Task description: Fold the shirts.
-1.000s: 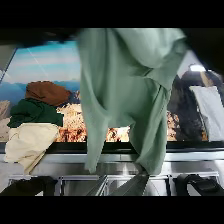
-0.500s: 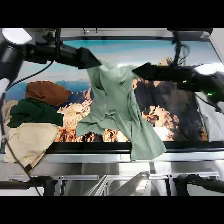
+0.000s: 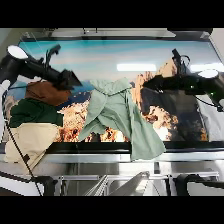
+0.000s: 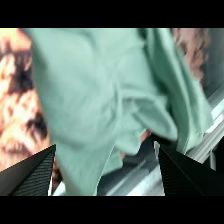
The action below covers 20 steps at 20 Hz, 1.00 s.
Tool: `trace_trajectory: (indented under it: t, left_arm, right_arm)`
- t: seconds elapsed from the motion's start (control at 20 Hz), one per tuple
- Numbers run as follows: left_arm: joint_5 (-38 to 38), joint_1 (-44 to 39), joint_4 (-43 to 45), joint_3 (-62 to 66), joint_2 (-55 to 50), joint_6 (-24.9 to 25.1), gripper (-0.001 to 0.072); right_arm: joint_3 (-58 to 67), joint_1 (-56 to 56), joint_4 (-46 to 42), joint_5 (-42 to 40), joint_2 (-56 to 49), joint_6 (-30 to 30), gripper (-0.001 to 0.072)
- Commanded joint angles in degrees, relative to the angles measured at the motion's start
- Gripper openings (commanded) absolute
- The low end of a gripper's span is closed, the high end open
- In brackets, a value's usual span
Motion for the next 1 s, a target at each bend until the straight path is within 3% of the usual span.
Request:
trace_trajectory:
  t: [0.0,0.25,0.3,0.35,0.4,0.55,0.65,0.7,0.8,0.9,0.95]
  left_arm:
    - [-0.37,-2.12,3.56,-12.92,2.67,1.53,0.0711]
    - [8.52,-11.34,8.79,-26.86,4.76,2.75,0.0711]
    - [10.32,-12.46,9.42,-27.98,4.76,2.51,0.0711]
    - [12.2,-13.31,9.57,-28.72,4.76,2.49,0.0711]
    - [14.16,-13.94,9.97,-28.92,4.76,2.34,0.0711]
    - [17.57,-14.29,10.05,-28.02,4.76,1.97,0.0651]
    - [18.03,-14.19,10.47,-26.38,4.76,1.22,0.012]
    - [17.79,-14.21,10.47,-25.77,4.76,1.27,0.0006]
    - [17.11,-14.21,10.47,-24.61,4.76,1.27,0.0007]
    - [15.58,-14.19,10.49,-23.43,4.76,1.27,0.0009]
    - [14.8,-14.19,10.43,-22.86,4.76,1.27,0.0009]
  right_arm:
    - [-8.92,-1.38,-5.9,7.3,5.6,4.81,0.0025]
    - [-34.32,-1.42,-5.92,4.24,24.11,5.9,0.0034]
    - [-38.49,-1.42,-6.23,4.31,28.02,7.58,0.021]
    - [-41.64,-1.31,-6.29,4.28,31.15,8.33,0.0481]
    - [-44.37,-1.33,-6.29,4.22,33.81,9.35,0.0613]
    - [-48.35,-1.31,-7.87,2.86,37.11,9.66,0.0618]
    - [-48.46,-1.31,-8.15,1.09,36.52,9.42,0.0617]
    - [-48.46,-1.29,-8.17,-0.09,36.37,9.14,0.0616]
    - [-48.46,0.15,-8.11,-2.25,36.15,7.74,0.0608]
    - [-48.48,2.08,-5.27,-4.2,36.13,7.74,0.045]
    - [-48.48,2.49,-2.69,-5.01,36.13,7.74,0.0437]
